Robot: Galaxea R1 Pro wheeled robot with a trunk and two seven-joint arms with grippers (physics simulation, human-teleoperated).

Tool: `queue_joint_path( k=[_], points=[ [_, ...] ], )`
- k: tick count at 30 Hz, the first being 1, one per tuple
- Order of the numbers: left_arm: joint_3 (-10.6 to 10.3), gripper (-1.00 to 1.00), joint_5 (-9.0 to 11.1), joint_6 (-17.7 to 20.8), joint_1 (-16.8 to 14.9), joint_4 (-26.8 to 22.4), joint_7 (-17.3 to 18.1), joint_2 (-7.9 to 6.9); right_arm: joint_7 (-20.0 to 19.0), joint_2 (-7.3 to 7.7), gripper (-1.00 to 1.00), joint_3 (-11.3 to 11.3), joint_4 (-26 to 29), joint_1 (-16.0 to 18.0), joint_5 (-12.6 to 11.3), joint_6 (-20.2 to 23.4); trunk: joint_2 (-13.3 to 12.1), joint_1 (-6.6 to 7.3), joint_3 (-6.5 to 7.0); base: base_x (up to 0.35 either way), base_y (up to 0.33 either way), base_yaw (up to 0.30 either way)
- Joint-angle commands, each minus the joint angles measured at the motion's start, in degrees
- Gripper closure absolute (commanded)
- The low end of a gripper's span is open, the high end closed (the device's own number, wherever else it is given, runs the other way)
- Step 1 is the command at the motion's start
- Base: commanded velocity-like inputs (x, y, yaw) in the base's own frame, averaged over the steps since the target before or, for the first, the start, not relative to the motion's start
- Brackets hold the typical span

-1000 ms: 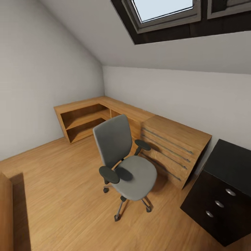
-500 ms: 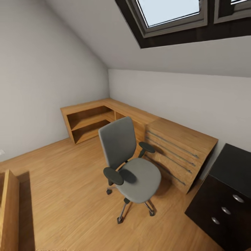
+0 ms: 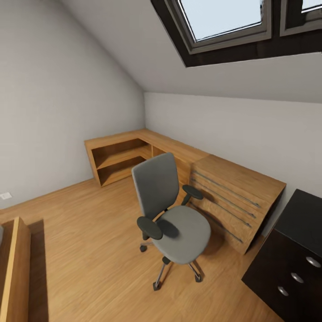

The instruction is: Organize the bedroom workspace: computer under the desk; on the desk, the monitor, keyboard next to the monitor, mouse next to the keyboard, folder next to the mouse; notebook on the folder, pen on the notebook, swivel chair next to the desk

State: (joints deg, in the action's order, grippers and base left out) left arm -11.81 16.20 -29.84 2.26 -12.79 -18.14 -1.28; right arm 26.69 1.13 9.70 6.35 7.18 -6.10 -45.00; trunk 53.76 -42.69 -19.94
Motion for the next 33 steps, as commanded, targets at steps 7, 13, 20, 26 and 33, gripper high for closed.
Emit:
queue_joint_path(
  k=[7, 13, 20, 26, 33],
  points=[
    [-0.5, -1.0, 0.41, -0.07, 0.03, -0.13, -0.32, -0.04, -0.01, 0.01, -1.0, 0.57, -0.02, 0.04, -0.58, -0.12, 0.04, -0.01, 0.58, 0.0, 0.0, 0.014],
    [-0.5, -1.0, 0.41, -0.12, 0.03, -0.13, -0.32, -0.03, -0.28, -0.06, -1.0, 0.58, -0.03, 0.03, -0.58, 0.05, 0.04, -0.01, 1.08, 0.0, 0.0, 0.13],
    [-0.5, -1.0, 0.41, -0.13, 0.03, -0.13, -0.32, 0.03, -0.4, -0.09, -1.0, 0.58, -0.07, 0.02, -0.58, 0.19, 0.04, -0.01, 1.62, 0.0, 0.0, 0.173],
    [-0.5, -1.0, 0.4, -0.13, 0.03, -0.13, -0.32, 0.05, -7.03, 0.01, -1.0, 0.57, -0.13, 0.02, -0.57, 0.29, 0.04, -0.01, 1.92, 0.0, 0.0, 0.141],
    [-0.5, -1.0, 0.34, -0.13, 0.03, -0.13, -0.32, 0.05, -10.63, -0.03, -1.0, 0.42, -0.43, 0.02, -0.7, 1.32, 0.04, -0.01, 1.75, 0.0, 0.0, 0.173]
  ],
)
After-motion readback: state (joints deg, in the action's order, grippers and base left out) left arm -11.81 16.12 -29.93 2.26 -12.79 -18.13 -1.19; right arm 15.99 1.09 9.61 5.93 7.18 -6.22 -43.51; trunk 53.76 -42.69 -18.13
